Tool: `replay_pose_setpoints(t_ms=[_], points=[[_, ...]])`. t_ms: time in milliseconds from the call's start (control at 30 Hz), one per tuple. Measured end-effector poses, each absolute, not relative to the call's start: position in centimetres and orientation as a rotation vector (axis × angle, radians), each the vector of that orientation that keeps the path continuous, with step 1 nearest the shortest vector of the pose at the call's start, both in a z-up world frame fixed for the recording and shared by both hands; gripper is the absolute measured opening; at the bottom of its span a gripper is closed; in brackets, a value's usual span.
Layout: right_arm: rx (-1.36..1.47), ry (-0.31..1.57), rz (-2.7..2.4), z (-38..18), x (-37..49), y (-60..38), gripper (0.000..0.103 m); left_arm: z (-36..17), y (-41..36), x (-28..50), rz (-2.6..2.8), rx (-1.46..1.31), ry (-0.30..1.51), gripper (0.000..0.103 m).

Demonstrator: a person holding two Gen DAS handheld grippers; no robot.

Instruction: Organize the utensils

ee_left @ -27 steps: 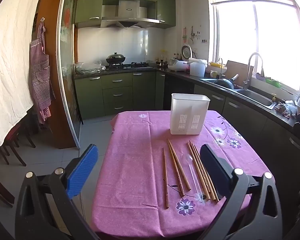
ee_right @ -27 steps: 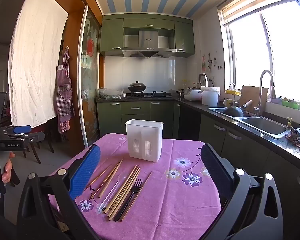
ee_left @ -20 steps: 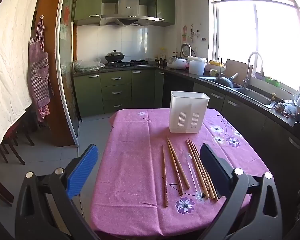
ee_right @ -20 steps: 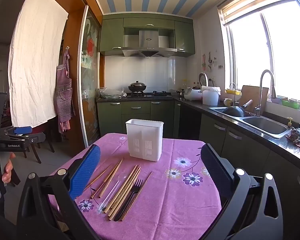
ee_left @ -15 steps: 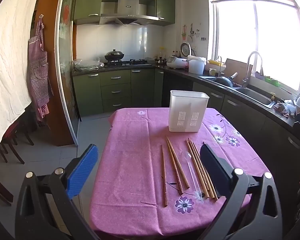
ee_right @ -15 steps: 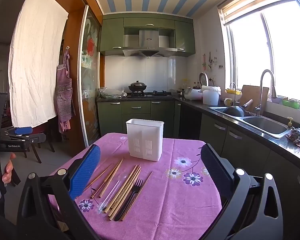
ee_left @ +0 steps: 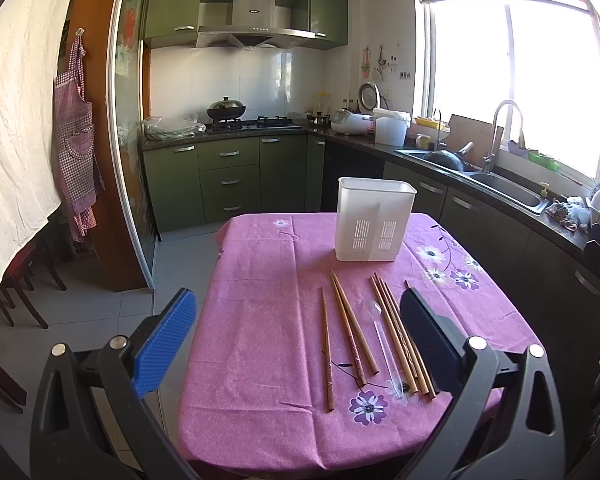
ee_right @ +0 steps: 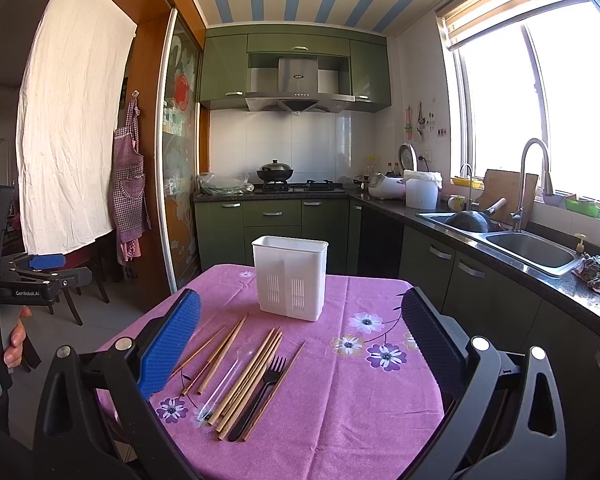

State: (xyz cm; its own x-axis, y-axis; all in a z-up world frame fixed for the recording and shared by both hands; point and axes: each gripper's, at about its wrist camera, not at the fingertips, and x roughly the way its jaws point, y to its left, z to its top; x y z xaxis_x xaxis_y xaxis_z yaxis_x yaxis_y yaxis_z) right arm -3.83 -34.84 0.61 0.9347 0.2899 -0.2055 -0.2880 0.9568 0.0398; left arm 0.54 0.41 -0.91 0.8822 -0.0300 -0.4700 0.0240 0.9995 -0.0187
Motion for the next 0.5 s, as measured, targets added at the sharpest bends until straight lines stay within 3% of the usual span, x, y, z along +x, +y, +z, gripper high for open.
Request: replay_pose_setpoints(t_ms=[500], points=[[0.008,0.221,0.295,-0.23,-3.13,-34.76,0.099,-1.48,0.23,0.76,-0.035,-0.015,0.503,0.097]])
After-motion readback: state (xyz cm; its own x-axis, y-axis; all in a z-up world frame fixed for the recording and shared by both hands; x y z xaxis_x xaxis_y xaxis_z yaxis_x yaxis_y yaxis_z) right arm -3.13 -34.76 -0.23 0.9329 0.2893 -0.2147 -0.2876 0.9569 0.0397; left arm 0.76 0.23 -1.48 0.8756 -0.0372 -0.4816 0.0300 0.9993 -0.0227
